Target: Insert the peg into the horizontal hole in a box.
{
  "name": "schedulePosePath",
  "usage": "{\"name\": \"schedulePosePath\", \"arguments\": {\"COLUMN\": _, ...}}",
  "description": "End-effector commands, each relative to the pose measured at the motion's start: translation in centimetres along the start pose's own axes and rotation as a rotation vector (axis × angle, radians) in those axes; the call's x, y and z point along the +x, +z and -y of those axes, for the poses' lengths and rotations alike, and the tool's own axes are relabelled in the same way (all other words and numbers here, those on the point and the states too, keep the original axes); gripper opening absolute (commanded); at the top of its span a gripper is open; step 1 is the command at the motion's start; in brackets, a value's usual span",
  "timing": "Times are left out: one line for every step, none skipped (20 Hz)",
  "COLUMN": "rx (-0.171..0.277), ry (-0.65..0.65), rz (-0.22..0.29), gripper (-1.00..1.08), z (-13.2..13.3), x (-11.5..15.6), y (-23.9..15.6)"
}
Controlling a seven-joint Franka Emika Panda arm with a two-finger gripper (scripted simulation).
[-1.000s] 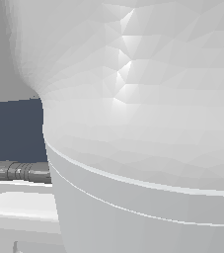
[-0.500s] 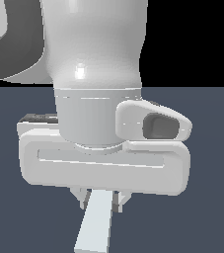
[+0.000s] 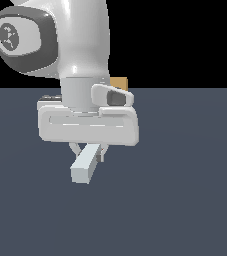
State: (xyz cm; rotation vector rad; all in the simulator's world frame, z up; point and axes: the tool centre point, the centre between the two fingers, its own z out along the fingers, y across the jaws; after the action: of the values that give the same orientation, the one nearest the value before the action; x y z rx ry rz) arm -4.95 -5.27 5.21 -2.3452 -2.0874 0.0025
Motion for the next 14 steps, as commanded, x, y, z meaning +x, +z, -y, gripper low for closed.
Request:
{"name": "schedulePosePath", "arguments": {"rx": -0.002, "ry": 0.006, "rz": 0.000, "gripper": -1.00, "z": 1.1, "x": 2.5, "y": -0.4}}
{"name": "schedulePosePath", "arguments": {"rx": -0.002, "ry": 0.008, "rz": 0.000, "gripper": -1.00, "z": 1.5, "x": 3.5, "y": -0.6}}
{"name": "schedulePosePath", "arguments": {"rx": -0.003, "ry": 0.010, "rz": 0.000, "gripper": -1.00, "z": 1.9, "x": 4.5, "y": -0.7}}
{"name": "schedulePosePath", "arguments": {"rx": -0.003, "ry": 0.012, "rz": 0.000, "gripper": -1.00, "z": 2.3, "x": 5.4, "y": -0.8}}
{"name": "schedulePosePath", "arguments": {"rx": -0.003, "ry": 0.014, "rz": 0.000, "gripper": -1.00, "z": 2.6, "x": 6.2, "y": -0.9}}
{"name": "schedulePosePath", "arguments": {"rx": -0.003, "ry": 0.016, "rz": 0.000, "gripper": -1.00, "z": 3.0, "x": 7.1, "y": -1.1}}
{"name": "schedulePosePath", "arguments": {"rx": -0.003, "ry": 0.017, "rz": 0.000, "gripper": -1.00, "z": 3.3, "x": 7.8, "y": -1.2}}
{"name": "schedulePosePath", "arguments": {"rx": -0.003, "ry": 0.019, "rz": 0.000, "gripper": -1.00, "z": 3.5, "x": 8.6, "y": -1.3}}
{"name": "schedulePosePath", "arguments": {"rx": -0.003, "ry": 0.020, "rz": 0.000, "gripper": -1.00, "z": 3.8, "x": 9.2, "y": -1.4}}
{"name": "schedulePosePath", "arguments": {"rx": -0.003, "ry": 0.022, "rz": 0.000, "gripper": -1.00, "z": 4.0, "x": 9.8, "y": -1.4}}
{"name": "schedulePosePath", "arguments": {"rx": -0.003, "ry": 0.023, "rz": 0.000, "gripper": -1.00, "z": 4.2, "x": 10.4, "y": -1.5}}
{"name": "schedulePosePath", "arguments": {"rx": -0.003, "ry": 0.024, "rz": 0.000, "gripper": -1.00, "z": 4.4, "x": 10.9, "y": -1.6}}
{"name": "schedulePosePath", "arguments": {"rx": -0.003, "ry": 0.025, "rz": 0.000, "gripper": -1.00, "z": 4.5, "x": 11.3, "y": -1.6}}
{"name": "schedulePosePath", "arguments": {"rx": -0.003, "ry": 0.025, "rz": 0.000, "gripper": -1.00, "z": 4.7, "x": 11.7, "y": -1.7}}
